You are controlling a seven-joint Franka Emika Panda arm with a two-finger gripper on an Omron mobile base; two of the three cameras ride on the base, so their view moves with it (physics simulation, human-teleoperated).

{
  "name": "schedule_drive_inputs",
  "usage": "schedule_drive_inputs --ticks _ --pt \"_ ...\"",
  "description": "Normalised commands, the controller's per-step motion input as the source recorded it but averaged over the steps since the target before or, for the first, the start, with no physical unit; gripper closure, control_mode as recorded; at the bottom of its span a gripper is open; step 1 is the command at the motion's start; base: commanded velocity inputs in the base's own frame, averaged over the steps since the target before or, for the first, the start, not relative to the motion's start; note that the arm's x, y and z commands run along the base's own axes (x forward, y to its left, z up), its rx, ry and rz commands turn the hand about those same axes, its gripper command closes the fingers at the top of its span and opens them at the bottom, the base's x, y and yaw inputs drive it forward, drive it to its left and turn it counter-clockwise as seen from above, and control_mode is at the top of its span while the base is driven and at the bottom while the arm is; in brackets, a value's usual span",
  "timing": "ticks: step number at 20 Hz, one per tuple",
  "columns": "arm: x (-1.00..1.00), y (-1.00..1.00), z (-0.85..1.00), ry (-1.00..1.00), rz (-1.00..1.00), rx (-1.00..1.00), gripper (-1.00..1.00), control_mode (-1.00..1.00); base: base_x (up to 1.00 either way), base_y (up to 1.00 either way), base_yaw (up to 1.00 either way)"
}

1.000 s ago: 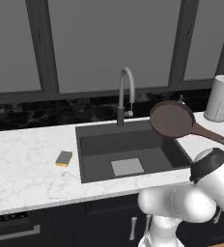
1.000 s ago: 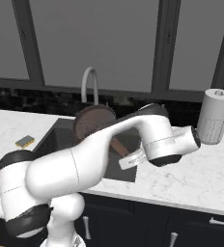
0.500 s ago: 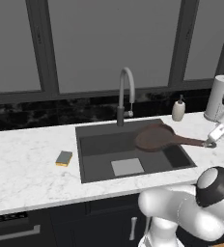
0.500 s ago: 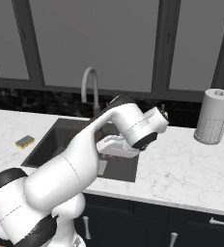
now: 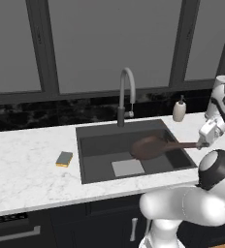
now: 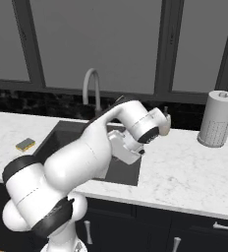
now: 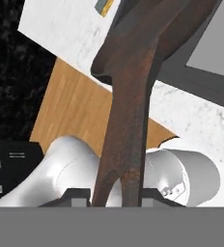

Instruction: Pick the pan and sponge and place them into the sink. Then turn on the water.

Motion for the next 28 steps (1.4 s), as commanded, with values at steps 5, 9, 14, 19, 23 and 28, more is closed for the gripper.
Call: schedule_drive_inputs --ticks 5,9,14,19,23,28 --pt "0.56 0.62 -0.26 0.03 0.0 0.0 1.0 -1.0 0.0 0.0 0.0" --pt "0.39 0.47 -0.36 0.01 0.0 0.0 1.0 -1.0 0.0 0.0 0.0" --pt "0.16 0.11 -0.57 0.0 0.01 0.0 1.0 -1.0 0.0 0.0 0.0" --pt "0.19 0.25 -0.42 -0.02 0.02 0.0 1.0 -1.0 0.0 0.0 0.0" --pt "0.34 0.11 -0.19 -0.04 0.04 0.01 1.0 -1.0 0.0 0.0 0.0" --pt "0.4 0.0 -0.22 -0.03 0.04 0.0 1.0 -1.0 0.0 0.0 0.0"
